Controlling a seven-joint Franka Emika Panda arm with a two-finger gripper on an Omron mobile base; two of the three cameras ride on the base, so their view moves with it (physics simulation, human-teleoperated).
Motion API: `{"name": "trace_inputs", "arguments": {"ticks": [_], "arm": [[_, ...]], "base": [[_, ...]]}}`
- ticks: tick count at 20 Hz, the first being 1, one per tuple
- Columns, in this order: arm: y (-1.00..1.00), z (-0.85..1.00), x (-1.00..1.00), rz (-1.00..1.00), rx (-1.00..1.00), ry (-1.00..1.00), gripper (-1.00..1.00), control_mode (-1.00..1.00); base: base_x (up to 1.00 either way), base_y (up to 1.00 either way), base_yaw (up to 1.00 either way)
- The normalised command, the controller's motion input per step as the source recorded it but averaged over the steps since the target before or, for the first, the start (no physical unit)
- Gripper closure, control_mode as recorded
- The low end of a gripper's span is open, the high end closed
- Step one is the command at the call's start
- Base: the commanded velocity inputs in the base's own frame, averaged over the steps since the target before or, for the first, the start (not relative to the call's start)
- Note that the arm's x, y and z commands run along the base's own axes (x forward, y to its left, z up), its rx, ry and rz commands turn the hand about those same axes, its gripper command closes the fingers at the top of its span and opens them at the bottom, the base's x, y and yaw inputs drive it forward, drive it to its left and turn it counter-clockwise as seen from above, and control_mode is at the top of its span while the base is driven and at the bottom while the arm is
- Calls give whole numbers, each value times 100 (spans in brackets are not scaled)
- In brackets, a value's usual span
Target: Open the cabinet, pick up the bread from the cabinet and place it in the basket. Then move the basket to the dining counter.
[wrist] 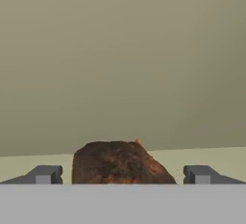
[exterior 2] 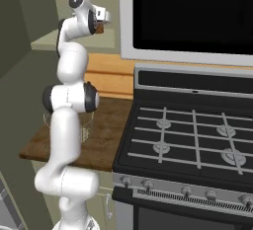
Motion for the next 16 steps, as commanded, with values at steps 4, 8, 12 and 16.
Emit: {"name": "trace_inputs", "arguments": {"ticks": [4, 8, 12, 16], "arm": [[0, -19, 8, 0, 0, 0, 100, -100], [0, -19, -9, 0, 0, 0, 100, -100], [7, -14, -68, 1, -1, -2, 100, -100], [18, -26, -100, 6, -7, -8, 100, -100]], "base": [[0, 0, 0], [0, 0, 0], [0, 0, 0], [0, 0, 0]]}}
